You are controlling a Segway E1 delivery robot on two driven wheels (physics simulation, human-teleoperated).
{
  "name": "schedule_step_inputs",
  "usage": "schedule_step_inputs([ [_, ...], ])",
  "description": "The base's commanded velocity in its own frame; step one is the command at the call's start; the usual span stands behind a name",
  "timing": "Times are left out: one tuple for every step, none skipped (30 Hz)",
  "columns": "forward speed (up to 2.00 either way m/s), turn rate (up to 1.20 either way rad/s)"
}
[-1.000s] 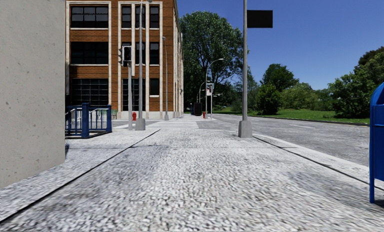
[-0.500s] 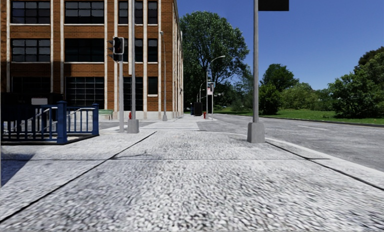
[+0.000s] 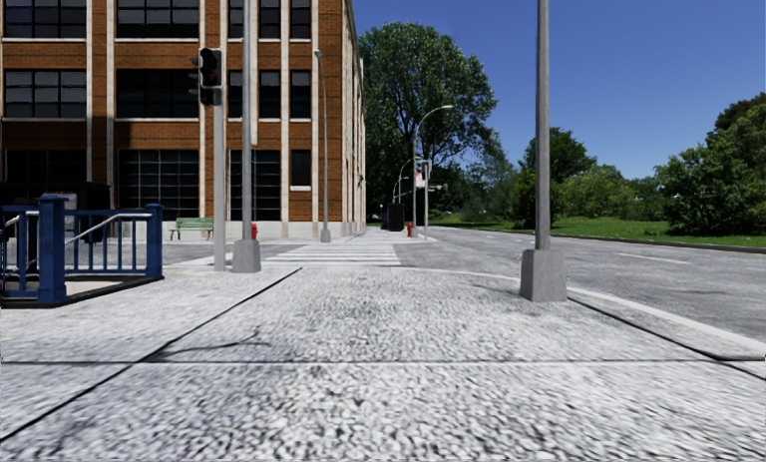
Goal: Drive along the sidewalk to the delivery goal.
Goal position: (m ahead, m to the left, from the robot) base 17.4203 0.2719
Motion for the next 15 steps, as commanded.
schedule_step_inputs([
  [2.0,0.18],
  [2.0,0.21],
  [2.0,0.21],
  [2.0,0.25],
  [2.0,0.26],
  [2.0,0.27],
  [2.0,0.27],
  [2.0,0.27],
  [2.0,0.27],
  [2.0,0.27],
  [2.0,0.27],
  [2.0,0.27],
  [2.0,0.27],
  [2.0,0.27],
  [2.0,0.27],
])
